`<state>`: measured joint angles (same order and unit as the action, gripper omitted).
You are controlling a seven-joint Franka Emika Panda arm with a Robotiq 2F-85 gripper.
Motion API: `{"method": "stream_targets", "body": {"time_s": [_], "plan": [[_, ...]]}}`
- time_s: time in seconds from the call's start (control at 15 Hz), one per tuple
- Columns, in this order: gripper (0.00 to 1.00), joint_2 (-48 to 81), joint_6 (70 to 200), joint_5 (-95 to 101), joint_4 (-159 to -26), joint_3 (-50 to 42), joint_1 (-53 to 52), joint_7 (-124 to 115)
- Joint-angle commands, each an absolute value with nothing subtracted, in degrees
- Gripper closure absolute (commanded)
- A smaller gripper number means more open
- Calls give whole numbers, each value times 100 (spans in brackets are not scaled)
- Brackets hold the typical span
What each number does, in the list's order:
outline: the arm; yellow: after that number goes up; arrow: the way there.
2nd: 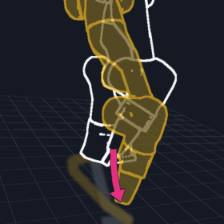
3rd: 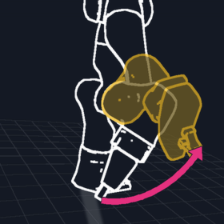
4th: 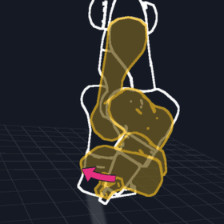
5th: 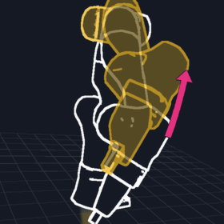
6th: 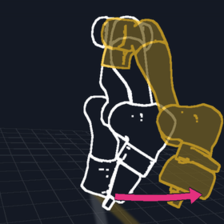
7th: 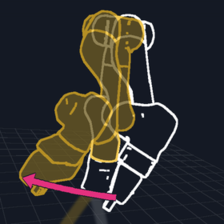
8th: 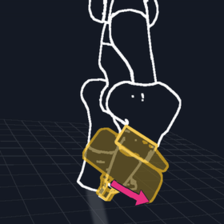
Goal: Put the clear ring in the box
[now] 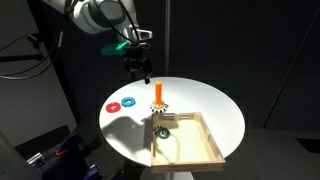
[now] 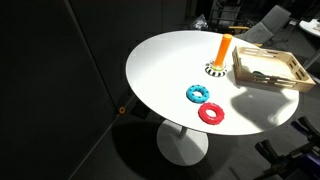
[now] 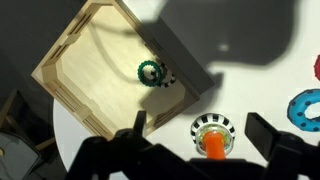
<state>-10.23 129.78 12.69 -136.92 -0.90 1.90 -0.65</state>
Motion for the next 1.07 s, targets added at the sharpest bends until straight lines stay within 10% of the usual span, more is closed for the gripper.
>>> {"method": "stream_targets", "body": {"time_s": [0.0,1.0], "plan": [[0,-1025,12964,1263,-13683,-79,197,-61],[0,482,14706,213,-13572,-159,194,107]]}}
